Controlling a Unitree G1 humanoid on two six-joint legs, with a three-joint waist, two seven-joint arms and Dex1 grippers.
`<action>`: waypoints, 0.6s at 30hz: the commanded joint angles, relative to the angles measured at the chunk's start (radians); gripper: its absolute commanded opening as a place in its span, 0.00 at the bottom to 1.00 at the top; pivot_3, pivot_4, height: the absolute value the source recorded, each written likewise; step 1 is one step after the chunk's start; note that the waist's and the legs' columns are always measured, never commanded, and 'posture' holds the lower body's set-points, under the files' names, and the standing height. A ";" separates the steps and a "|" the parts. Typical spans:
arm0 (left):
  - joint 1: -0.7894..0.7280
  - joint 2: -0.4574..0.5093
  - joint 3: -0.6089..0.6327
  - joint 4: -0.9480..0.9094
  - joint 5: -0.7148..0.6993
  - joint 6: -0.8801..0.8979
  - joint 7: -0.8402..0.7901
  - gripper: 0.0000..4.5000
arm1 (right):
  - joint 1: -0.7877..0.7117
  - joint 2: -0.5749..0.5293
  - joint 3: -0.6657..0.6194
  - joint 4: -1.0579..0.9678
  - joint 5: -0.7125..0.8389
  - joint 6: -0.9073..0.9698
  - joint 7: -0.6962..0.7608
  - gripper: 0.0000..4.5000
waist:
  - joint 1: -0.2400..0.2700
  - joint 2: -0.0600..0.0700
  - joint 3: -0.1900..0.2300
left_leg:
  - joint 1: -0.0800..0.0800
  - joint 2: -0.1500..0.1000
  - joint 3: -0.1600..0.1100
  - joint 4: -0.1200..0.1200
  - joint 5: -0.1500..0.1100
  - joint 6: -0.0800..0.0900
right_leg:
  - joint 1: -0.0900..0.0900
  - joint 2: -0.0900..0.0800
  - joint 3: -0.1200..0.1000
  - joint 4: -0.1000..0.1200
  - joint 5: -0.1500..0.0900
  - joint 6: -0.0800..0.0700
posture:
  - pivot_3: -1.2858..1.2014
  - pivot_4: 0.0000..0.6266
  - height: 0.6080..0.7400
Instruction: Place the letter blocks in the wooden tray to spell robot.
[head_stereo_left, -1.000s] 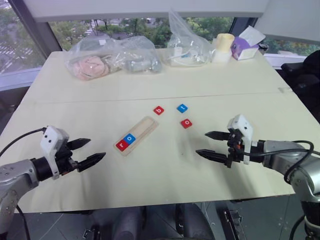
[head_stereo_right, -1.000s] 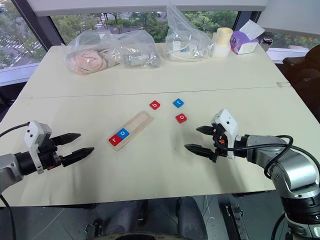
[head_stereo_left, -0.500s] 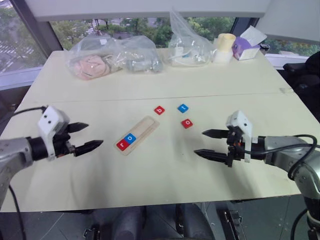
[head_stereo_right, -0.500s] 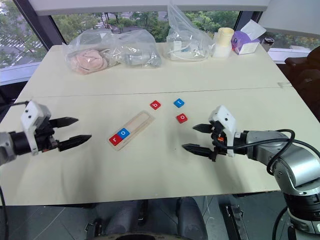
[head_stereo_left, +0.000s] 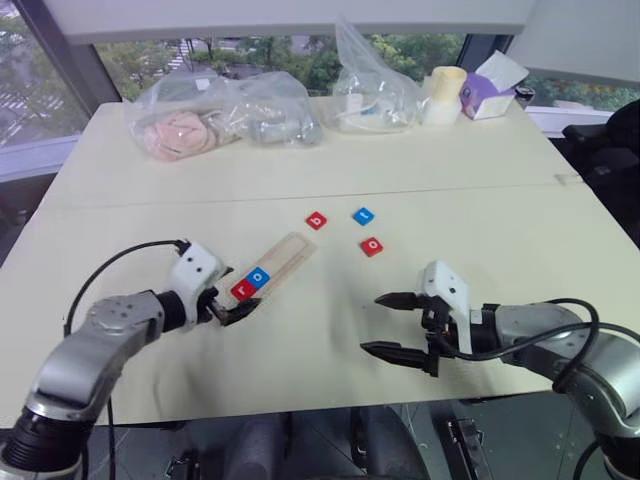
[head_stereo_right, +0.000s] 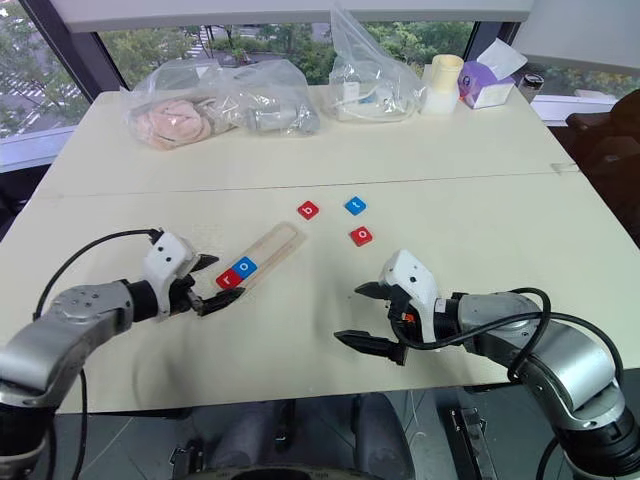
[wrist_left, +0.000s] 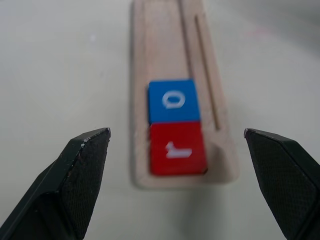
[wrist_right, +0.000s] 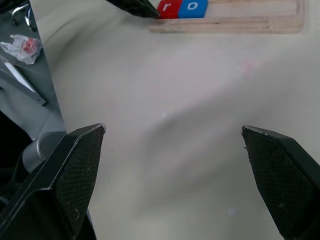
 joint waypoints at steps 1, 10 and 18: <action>0.033 -0.004 -0.018 -0.012 0.064 -0.040 0.030 1.00 | -0.016 -0.004 0.012 -0.011 -0.024 -0.044 0.008 1.00 | -0.001 0.000 0.000 | 0.000 0.000 0.000 0.000 0.000 0.000 | 0.000 0.000 0.000 0.000 0.000 0.000 | 0.52 0.24 1.00; 0.085 -0.048 -0.021 0.059 0.159 -0.132 0.078 1.00 | -0.035 0.004 0.045 0.019 -0.054 -0.078 0.017 1.00 | 0.004 0.000 0.000 | 0.000 0.000 0.000 0.000 0.000 0.000 | 0.001 0.000 0.000 0.000 0.000 0.000 | 0.52 0.24 1.00; 0.115 -0.125 -0.031 0.069 0.096 -0.025 0.077 1.00 | -0.049 0.014 0.060 0.027 -0.064 -0.083 0.010 1.00 | 0.019 0.002 -0.002 | 0.001 0.000 0.000 0.001 0.000 0.000 | 0.002 0.000 0.000 0.000 0.000 0.000 | 0.52 0.24 1.00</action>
